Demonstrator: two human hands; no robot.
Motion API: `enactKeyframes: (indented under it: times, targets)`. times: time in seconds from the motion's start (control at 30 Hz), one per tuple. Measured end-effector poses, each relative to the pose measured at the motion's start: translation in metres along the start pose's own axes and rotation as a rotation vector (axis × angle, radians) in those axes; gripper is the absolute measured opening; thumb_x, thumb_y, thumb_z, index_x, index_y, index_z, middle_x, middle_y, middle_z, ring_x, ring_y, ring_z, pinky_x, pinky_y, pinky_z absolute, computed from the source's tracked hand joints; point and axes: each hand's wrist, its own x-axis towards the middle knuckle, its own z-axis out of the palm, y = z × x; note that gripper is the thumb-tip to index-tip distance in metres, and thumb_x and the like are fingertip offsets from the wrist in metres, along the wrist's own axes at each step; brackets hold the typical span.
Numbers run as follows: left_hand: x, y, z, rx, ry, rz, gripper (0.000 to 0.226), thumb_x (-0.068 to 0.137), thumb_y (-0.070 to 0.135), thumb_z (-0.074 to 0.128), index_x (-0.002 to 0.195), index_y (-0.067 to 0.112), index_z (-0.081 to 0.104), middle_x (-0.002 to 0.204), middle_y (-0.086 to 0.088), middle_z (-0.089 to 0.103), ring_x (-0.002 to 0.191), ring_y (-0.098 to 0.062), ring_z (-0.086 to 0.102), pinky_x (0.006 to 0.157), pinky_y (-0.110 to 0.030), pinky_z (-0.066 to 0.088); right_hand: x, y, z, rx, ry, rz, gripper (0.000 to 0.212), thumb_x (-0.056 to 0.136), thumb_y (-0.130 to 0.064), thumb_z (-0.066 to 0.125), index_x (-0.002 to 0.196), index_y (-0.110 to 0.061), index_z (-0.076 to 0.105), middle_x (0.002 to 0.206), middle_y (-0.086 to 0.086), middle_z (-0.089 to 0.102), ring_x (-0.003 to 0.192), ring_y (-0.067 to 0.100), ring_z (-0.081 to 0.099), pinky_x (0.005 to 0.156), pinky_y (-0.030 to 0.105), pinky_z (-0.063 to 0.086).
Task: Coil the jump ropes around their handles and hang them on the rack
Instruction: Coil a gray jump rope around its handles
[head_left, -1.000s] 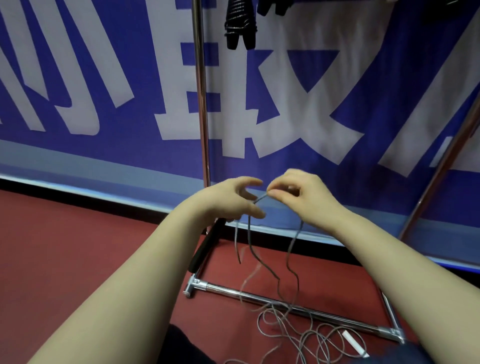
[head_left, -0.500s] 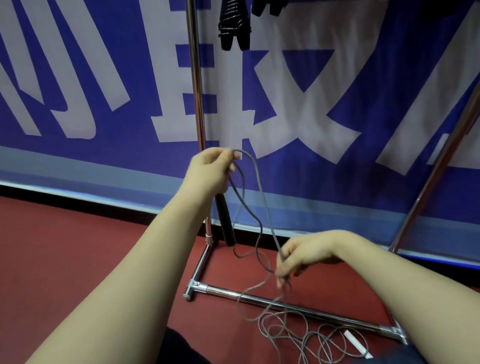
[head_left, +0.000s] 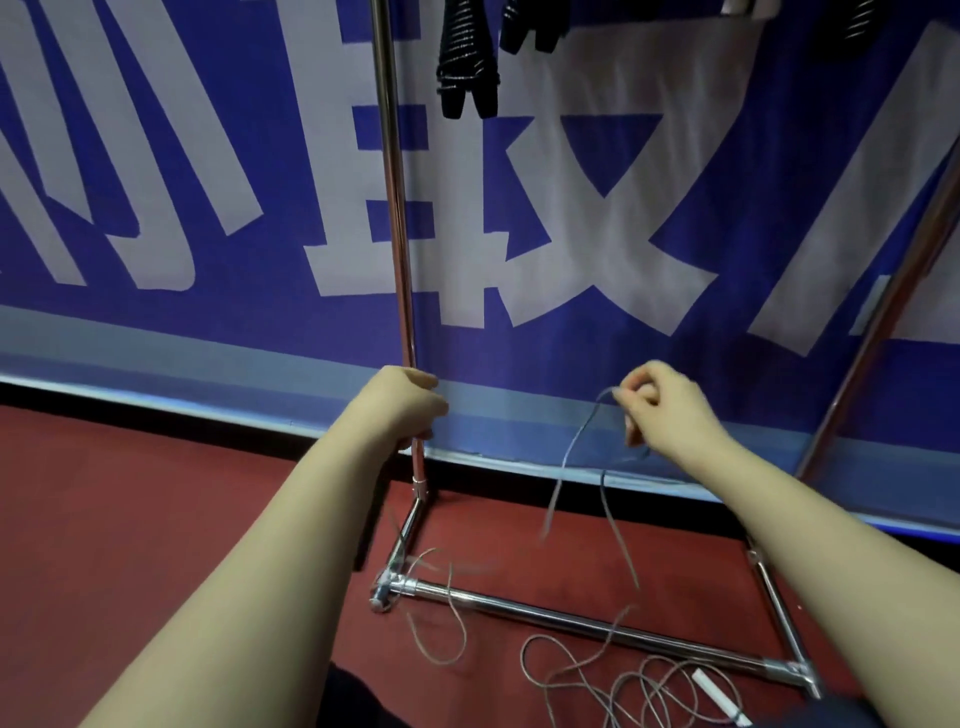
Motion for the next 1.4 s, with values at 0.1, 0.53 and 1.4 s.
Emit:
enactKeyframes:
  times: [0.1,0.53,1.4]
  targets:
    - [0.003,0.003,0.004,-0.129,0.004,0.100,0.045,0.089,0.013,0.068,0.132,0.021,0.060,0.075,-0.001,0.060,0.043,-0.007,0.055,0.046,-0.018,0.041,-0.011,-0.039,-0.003,0.145,-0.118,-0.075,0.010,0.092,-0.011,0.065,0.082,-0.012,0.064,0.058,0.006,0.054,0.046,0.010,0.045,0.043,0.021,0.041]
    - [-0.014,0.023,0.017,-0.326,-0.258,0.343,0.021,0.099,0.025,0.058,0.095,0.010,0.072,0.057,0.005,0.050,0.045,-0.010,0.034,0.046,-0.020,0.031,-0.025,-0.055,-0.004,0.346,-0.449,-0.095,0.015,0.081,-0.010,0.077,0.084,-0.003,0.064,0.058,0.008,0.057,0.050,0.018,0.050,0.051,0.026,0.044]
    - [-0.024,0.041,0.033,-0.305,-0.201,0.278,0.043,0.084,0.009,0.065,0.124,0.025,0.062,0.096,0.002,0.071,0.053,-0.011,0.042,0.053,-0.022,0.039,-0.025,-0.048,-0.002,-0.048,-0.004,-0.654,0.024,0.096,-0.005,0.057,0.114,-0.013,0.070,0.089,0.001,0.047,0.059,0.005,0.051,0.056,0.013,0.046]
